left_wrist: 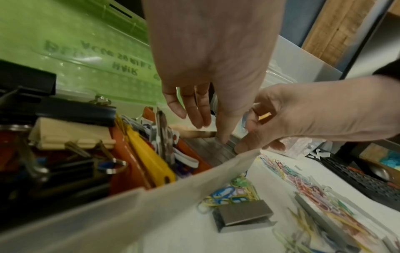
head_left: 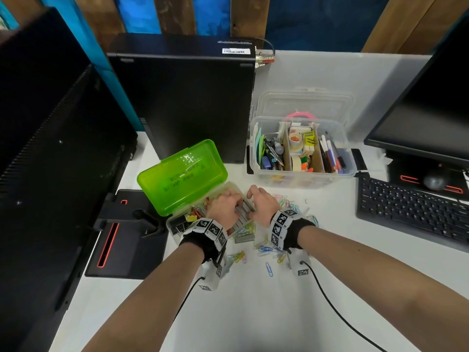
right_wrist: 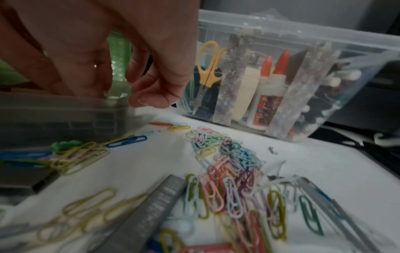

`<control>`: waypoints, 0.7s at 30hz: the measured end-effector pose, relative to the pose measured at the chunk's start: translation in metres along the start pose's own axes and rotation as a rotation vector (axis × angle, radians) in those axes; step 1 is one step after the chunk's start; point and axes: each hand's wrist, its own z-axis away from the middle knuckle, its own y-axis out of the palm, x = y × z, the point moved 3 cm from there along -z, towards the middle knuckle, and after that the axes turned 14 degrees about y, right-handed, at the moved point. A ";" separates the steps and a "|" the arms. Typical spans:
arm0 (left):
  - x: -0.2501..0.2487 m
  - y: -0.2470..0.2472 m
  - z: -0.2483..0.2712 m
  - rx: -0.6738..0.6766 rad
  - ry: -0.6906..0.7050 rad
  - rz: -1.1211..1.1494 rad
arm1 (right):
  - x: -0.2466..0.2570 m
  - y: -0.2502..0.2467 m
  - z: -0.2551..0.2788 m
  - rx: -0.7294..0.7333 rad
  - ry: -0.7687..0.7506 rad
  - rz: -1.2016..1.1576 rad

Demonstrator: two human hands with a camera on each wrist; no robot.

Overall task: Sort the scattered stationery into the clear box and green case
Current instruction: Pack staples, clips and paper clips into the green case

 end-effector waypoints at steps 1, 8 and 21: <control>-0.001 0.000 0.000 0.005 0.004 -0.005 | -0.001 0.001 -0.001 0.002 -0.005 -0.006; -0.014 -0.009 0.003 -0.083 0.051 -0.013 | -0.032 -0.016 0.005 -0.062 0.039 -0.208; -0.052 0.023 0.027 0.161 0.424 -0.644 | -0.083 0.005 0.026 0.015 0.044 -0.091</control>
